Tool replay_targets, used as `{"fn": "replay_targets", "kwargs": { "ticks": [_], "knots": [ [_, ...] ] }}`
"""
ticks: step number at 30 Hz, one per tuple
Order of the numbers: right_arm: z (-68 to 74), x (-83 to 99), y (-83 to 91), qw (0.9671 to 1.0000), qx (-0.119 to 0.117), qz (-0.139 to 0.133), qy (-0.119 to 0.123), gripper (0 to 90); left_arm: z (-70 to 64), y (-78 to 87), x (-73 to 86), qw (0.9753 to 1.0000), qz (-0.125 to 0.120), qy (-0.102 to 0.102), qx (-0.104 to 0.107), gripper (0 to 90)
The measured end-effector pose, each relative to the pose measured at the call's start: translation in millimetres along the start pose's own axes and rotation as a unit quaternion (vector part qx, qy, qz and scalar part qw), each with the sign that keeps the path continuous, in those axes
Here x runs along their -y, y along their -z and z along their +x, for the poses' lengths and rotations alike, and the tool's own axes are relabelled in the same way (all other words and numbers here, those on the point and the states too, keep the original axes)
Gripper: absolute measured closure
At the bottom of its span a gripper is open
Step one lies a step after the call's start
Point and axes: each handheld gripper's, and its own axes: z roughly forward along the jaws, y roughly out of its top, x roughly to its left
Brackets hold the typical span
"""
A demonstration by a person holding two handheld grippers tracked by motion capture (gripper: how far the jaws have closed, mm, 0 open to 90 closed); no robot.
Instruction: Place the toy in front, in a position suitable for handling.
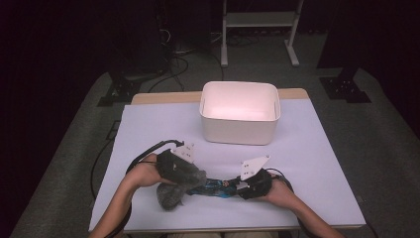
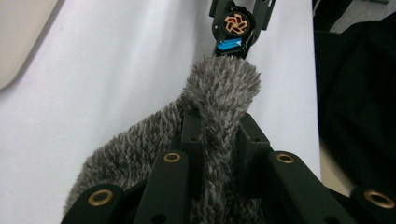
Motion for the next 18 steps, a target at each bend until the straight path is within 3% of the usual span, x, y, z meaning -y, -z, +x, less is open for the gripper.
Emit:
{"fn": "replay_targets", "kwargs": {
  "ticks": [1, 4, 6, 13, 14, 18],
  "knots": [
    [0.0, 0.0, 0.0, 1.0000, 0.000, 0.000, 0.000, 65.4, 0.0, 0.0, 0.0, 1.0000, 0.000, 0.000, 0.000, 76.6],
    [-0.4, -6.9, -6.8, 0.9998, -0.015, 0.008, -0.009, 51.4, -0.5, -5.4, -1.8, 1.0000, 0.000, -0.003, 0.007, 76.6],
    [0.2, -11.5, -11.7, 0.9997, -0.019, 0.016, -0.007, 47.3, 0.0, -6.6, -4.7, 0.9999, 0.004, -0.007, 0.007, 76.6],
    [-1.8, -20.1, -27.5, 0.9993, -0.026, 0.028, -0.005, 49.2, 2.2, -6.5, -2.8, 0.9999, -0.006, 0.001, 0.013, 76.3],
    [-2.3, -22.0, -31.6, 0.9990, -0.034, 0.028, -0.007, 54.1, 3.1, -6.5, -1.8, 0.9998, -0.011, 0.004, 0.017, 76.4],
    [-3.8, -23.3, -32.9, 0.9989, -0.034, 0.030, 0.008, 56.4, 3.6, -6.6, -2.9, 0.9997, -0.009, 0.011, 0.019, 76.4]
  ]
}}
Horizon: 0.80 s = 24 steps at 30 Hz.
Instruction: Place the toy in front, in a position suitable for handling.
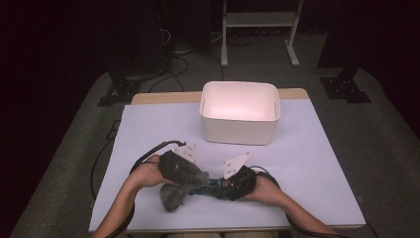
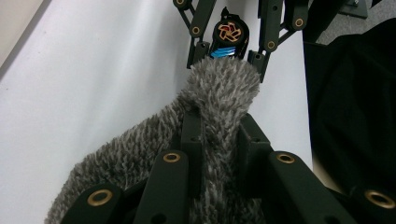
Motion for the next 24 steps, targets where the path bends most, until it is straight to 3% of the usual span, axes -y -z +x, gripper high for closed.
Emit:
{"fn": "replay_targets", "kwargs": {
  "ticks": [4, 7, 14, 24],
  "knots": [
    [-3.8, -0.3, 9.1, 0.9999, 0.002, 0.002, 0.014, 58.0, 0.7, -0.4, -2.9, 1.0000, 0.002, -0.003, -0.001, 76.3],
    [-12.1, 1.9, 18.7, 1.0000, -0.003, -0.004, 0.006, 62.0, 2.9, -4.2, -9.1, 1.0000, -0.001, -0.004, 0.000, 76.3],
    [-20.4, 4.2, 30.3, 0.9998, -0.006, 0.008, 0.020, 64.2, 7.6, -9.9, -18.0, 1.0000, 0.001, -0.002, 0.002, 76.3],
    [-32.6, 8.1, 43.3, 0.9996, 0.011, 0.018, 0.019, 64.1, 17.8, -16.5, -30.6, 1.0000, -0.001, -0.004, 0.004, 76.3]
  ]
}}
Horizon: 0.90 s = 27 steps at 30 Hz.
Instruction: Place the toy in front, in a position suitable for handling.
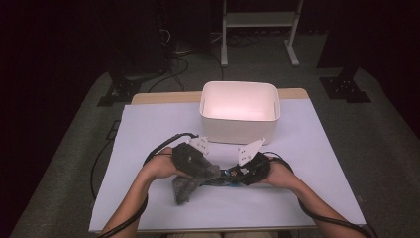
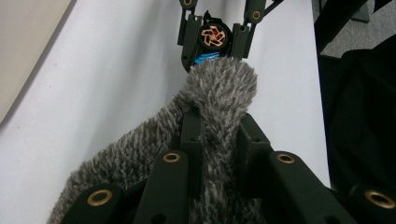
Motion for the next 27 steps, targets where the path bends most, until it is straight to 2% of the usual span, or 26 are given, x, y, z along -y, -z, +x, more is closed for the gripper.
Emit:
{"fn": "replay_targets", "kwargs": {
  "ticks": [3, 4, 5, 6, 7, 8, 16, 18, 24, 27],
  "knots": [
    [0.0, 4.6, -1.0, 0.9999, 0.000, -0.006, -0.010, 63.5, 0.6, -2.4, -0.8, 1.0000, 0.001, 0.000, 0.005, 76.3],
    [1.5, 7.0, -0.9, 0.9995, 0.002, -0.016, -0.027, 62.2, 0.4, -2.8, -0.7, 1.0000, 0.001, 0.001, 0.006, 76.3],
    [1.5, 7.0, -0.9, 0.9995, 0.002, -0.016, -0.027, 62.2, 0.1, -2.9, -0.4, 1.0000, 0.000, 0.003, 0.007, 76.3],
    [1.3, 7.9, -1.0, 0.9992, -0.001, -0.020, -0.034, 59.3, -0.3, -3.0, -0.2, 0.9999, 0.001, 0.002, 0.010, 76.3],
    [2.4, 9.1, -1.6, 0.9984, -0.004, -0.027, -0.050, 52.7, -1.4, -3.1, -0.1, 0.9999, 0.002, 0.001, 0.010, 76.3],
    [3.3, 9.3, -2.1, 0.9982, -0.005, -0.027, -0.054, 49.9, -3.7, -3.3, 0.4, 0.9999, 0.001, -0.001, 0.013, 76.3],
    [6.7, 8.5, 0.0, 0.9961, -0.014, -0.035, -0.080, 37.0, -13.7, -4.0, 2.2, 0.9997, 0.004, -0.010, 0.022, 76.3],
    [7.8, 8.0, 2.5, 0.9937, -0.017, -0.044, -0.102, 34.2, -16.8, -4.2, 2.7, 0.9996, 0.005, -0.010, 0.025, 76.0],
    [11.4, 9.6, 2.1, 0.9926, -0.010, -0.038, -0.115, 30.6, -27.0, -6.9, 4.2, 0.9990, 0.013, -0.024, 0.035, 76.0],
    [12.8, 12.5, 0.1, 0.9917, -0.010, -0.038, -0.122, 28.2, -31.7, -8.3, 5.2, 0.9990, 0.013, -0.028, 0.031, 76.0]
  ]
}}
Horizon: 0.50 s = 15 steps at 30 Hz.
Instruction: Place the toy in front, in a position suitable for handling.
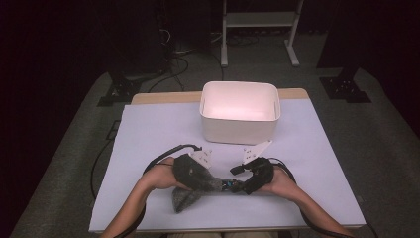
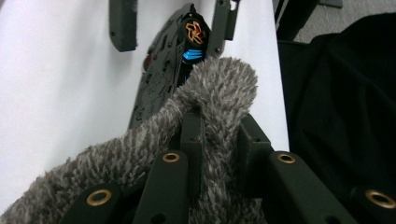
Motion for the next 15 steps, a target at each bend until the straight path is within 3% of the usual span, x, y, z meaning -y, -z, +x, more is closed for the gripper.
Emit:
{"fn": "replay_targets", "kwargs": {
  "ticks": [15],
  "knots": [
    [13.9, 12.8, -14.1, 0.9993, 0.019, 0.031, 0.009, 18.5, -13.7, -9.7, 7.0, 0.9996, 0.007, -0.011, 0.024, 76.0]
  ]
}}
